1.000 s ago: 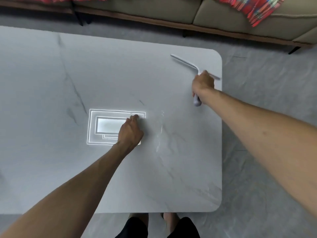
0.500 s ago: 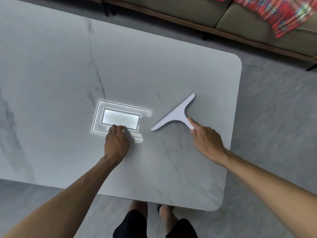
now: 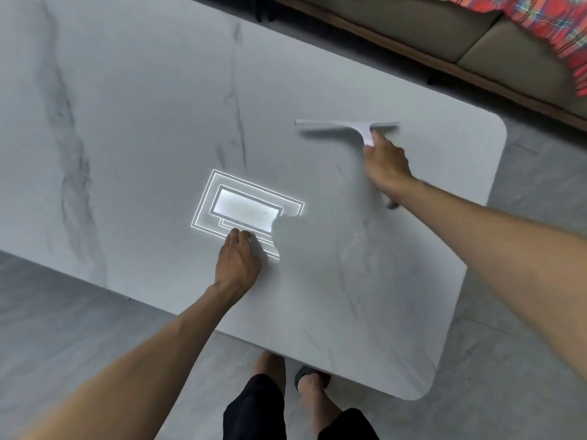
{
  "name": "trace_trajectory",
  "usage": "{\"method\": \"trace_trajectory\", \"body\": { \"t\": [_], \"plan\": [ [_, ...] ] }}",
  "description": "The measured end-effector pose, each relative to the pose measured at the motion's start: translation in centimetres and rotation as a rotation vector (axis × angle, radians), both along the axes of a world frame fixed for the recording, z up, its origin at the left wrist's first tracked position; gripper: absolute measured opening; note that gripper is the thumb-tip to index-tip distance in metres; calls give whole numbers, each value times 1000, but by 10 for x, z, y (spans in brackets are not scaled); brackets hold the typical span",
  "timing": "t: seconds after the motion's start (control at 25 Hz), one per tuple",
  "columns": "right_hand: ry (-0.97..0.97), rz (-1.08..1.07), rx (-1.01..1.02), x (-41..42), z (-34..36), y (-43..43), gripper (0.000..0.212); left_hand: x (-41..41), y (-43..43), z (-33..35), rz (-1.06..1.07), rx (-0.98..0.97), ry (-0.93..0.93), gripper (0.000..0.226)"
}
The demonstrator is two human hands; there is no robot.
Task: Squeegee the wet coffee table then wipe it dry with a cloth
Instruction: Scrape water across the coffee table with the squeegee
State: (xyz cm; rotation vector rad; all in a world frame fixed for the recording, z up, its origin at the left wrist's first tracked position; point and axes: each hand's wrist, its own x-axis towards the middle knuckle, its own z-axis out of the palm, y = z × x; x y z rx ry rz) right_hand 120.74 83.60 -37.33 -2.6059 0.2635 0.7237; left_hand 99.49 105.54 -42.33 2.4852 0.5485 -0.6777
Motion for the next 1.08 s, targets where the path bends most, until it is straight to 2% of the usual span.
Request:
{"method": "trace_trajectory", "body": {
  "t": [0.12,0.28,0.4,0.52,0.84,0.96,1.08],
  "plan": [
    [6,-72,26,4,-19,71,47,-12,22,-4,54,18,16,42],
    [-43,275,12,-68,-29,92,51,-28,31,-2,96,11,41,43],
    [-79,498,-9,-118,-33,36,49,-38,14,2,84,0,41,42],
    [-94,617,-80,-145,-31,-52,49,-47,-22,5,50,-24,44,43],
    [-94,608,-211,-157,-23,-220,48,-95,-152,6,64,-99,61,44],
    [-35,631,-183,-153,-13,-243,46,-111,-181,9,188,-144,74,47],
    [-80,647,-83,-158,3,-235,44,-130,-187,16,324,-146,58,52]
  ]
}}
